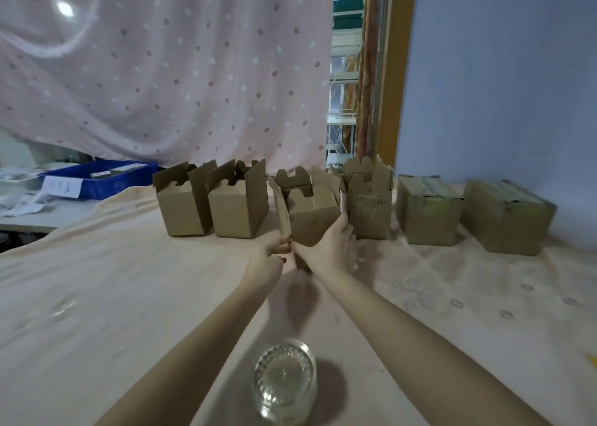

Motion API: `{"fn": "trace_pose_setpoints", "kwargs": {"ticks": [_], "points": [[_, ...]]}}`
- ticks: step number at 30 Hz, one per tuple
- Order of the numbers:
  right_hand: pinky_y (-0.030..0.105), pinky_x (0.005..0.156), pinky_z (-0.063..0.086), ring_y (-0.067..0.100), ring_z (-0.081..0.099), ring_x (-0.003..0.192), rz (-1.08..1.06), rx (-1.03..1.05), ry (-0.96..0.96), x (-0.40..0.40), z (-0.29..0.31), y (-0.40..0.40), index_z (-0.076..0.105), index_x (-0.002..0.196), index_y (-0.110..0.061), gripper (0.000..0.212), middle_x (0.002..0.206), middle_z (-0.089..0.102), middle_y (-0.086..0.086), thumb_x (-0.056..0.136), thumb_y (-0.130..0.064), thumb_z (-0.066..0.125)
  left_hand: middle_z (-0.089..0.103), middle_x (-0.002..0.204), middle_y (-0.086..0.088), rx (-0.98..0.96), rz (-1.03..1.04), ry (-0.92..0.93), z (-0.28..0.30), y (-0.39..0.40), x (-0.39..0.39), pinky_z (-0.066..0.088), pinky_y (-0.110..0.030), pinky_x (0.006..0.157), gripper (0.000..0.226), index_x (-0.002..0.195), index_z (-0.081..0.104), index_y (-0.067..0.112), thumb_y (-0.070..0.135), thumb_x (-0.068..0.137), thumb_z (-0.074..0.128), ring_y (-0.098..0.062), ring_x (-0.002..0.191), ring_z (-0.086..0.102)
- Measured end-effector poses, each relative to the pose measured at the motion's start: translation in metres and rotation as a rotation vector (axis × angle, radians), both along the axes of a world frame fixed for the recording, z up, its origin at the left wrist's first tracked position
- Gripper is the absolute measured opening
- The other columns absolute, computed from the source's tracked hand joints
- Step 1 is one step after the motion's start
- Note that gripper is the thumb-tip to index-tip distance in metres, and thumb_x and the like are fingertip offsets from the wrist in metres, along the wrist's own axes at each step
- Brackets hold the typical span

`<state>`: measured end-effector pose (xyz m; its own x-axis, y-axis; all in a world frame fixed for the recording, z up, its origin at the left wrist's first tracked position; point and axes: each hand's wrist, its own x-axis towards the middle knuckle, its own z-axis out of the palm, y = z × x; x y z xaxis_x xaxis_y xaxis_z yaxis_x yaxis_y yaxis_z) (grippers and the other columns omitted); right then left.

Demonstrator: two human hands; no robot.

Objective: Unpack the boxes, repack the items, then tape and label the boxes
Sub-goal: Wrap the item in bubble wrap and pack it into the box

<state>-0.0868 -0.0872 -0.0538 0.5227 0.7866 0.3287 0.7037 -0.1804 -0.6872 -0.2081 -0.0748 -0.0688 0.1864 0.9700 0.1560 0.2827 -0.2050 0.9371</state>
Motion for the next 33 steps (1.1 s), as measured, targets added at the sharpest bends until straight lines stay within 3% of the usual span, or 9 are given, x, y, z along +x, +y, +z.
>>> {"fn": "trace_pose_setpoints", "kwargs": {"ticks": [4, 7, 14, 16, 19, 22, 24, 28, 33], "points": [[0.036, 0.083, 0.043, 0.028, 0.045, 0.12, -0.027, -0.018, -0.053, -0.006, 0.002, -0.012, 0.008, 0.146, -0.008, 0.123, 0.136, 0.037, 0.012, 0.06, -0.061, 0.078, 0.056, 0.12, -0.003, -0.064, -0.038, 0.087, 0.01, -0.024, -0.007, 0.043, -0.008, 0.06, 0.06, 0.14, 0.045, 0.023, -0.008, 0.089, 0.037, -0.015, 0.099, 0.054], [0.036, 0.078, 0.043, 0.028, 0.047, 0.119, 0.004, -0.037, 0.021, -0.006, 0.005, -0.021, 0.009, 0.144, -0.007, 0.12, 0.136, 0.036, 0.011, 0.062, -0.061, 0.078, 0.056, 0.118, -0.001, -0.046, -0.081, 0.17, 0.023, -0.046, -0.013, 0.039, -0.009, 0.062, 0.049, 0.14, 0.043, 0.021, 0.007, 0.093, 0.051, -0.011, 0.099, 0.053], [0.037, 0.11, 0.03, 0.023, 0.028, 0.14, 0.229, 0.1, 0.258, 0.053, 0.011, -0.082, 0.004, 0.15, -0.012, 0.123, 0.154, 0.022, 0.006, 0.063, -0.042, 0.086, 0.043, 0.131, 0.016, -0.054, -0.369, 0.54, 0.031, -0.118, -0.047, 0.04, -0.019, 0.091, 0.078, 0.135, 0.041, 0.036, 0.063, 0.068, 0.07, -0.005, 0.12, 0.044], [0.04, 0.115, 0.029, 0.022, 0.032, 0.138, 0.313, 0.125, 0.372, 0.079, 0.003, -0.107, 0.006, 0.15, -0.019, 0.127, 0.152, 0.027, 0.005, 0.056, -0.041, 0.089, 0.037, 0.131, 0.017, 0.001, -0.382, 0.667, 0.03, -0.136, -0.052, 0.04, -0.023, 0.097, 0.085, 0.138, 0.035, 0.038, 0.063, 0.066, 0.074, -0.006, 0.123, 0.041], [0.043, 0.104, 0.044, 0.021, 0.048, 0.123, 0.383, 0.068, 0.427, 0.115, -0.004, -0.153, 0.011, 0.149, -0.02, 0.133, 0.145, 0.035, 0.006, 0.045, -0.043, 0.09, 0.033, 0.13, 0.015, 0.078, -0.347, 0.837, 0.028, -0.157, -0.049, 0.043, -0.028, 0.097, 0.103, 0.142, 0.03, 0.035, 0.066, 0.052, 0.07, -0.012, 0.121, 0.046], [0.024, 0.08, 0.052, 0.011, 0.051, 0.111, 0.507, 0.057, 0.38, 0.148, -0.004, -0.198, 0.019, 0.144, -0.023, 0.108, 0.138, 0.038, 0.005, 0.061, -0.01, 0.086, 0.036, 0.135, 0.006, 0.104, -0.264, 0.918, 0.023, -0.169, -0.041, 0.043, -0.027, 0.091, 0.094, 0.143, 0.029, 0.03, 0.053, 0.065, 0.077, -0.019, 0.115, 0.051], [0.021, 0.073, 0.053, 0.018, 0.049, 0.119, 0.587, 0.042, 0.354, 0.169, 0.0, -0.222, 0.022, 0.139, -0.032, 0.103, 0.136, 0.041, 0.003, 0.061, -0.012, 0.087, 0.038, 0.134, -0.001, 0.114, -0.212, 0.914, 0.02, -0.173, -0.036, 0.041, -0.027, 0.088, 0.089, 0.143, 0.029, 0.025, 0.041, 0.071, 0.079, -0.023, 0.114, 0.051], [0.032, 0.083, 0.053, 0.015, 0.052, 0.121, 0.643, -0.08, 0.304, 0.198, 0.006, -0.26, 0.026, 0.145, -0.03, 0.123, 0.138, 0.047, -0.004, 0.043, -0.055, 0.091, 0.038, 0.136, -0.009, 0.09, -0.126, 0.848, 0.017, -0.177, -0.031, 0.038, -0.027, 0.086, 0.095, 0.145, 0.027, 0.019, 0.033, 0.068, 0.083, -0.028, 0.119, 0.049], [0.033, 0.094, 0.048, 0.016, 0.05, 0.126, 0.726, -0.151, 0.295, 0.212, 0.005, -0.28, 0.028, 0.142, -0.029, 0.109, 0.137, 0.049, 0.0, 0.051, -0.034, 0.088, 0.041, 0.137, -0.011, 0.05, -0.097, 0.744, 0.015, -0.18, -0.036, 0.036, -0.026, 0.084, 0.098, 0.145, 0.027, 0.015, 0.031, 0.067, 0.084, -0.024, 0.111, 0.047]]}}
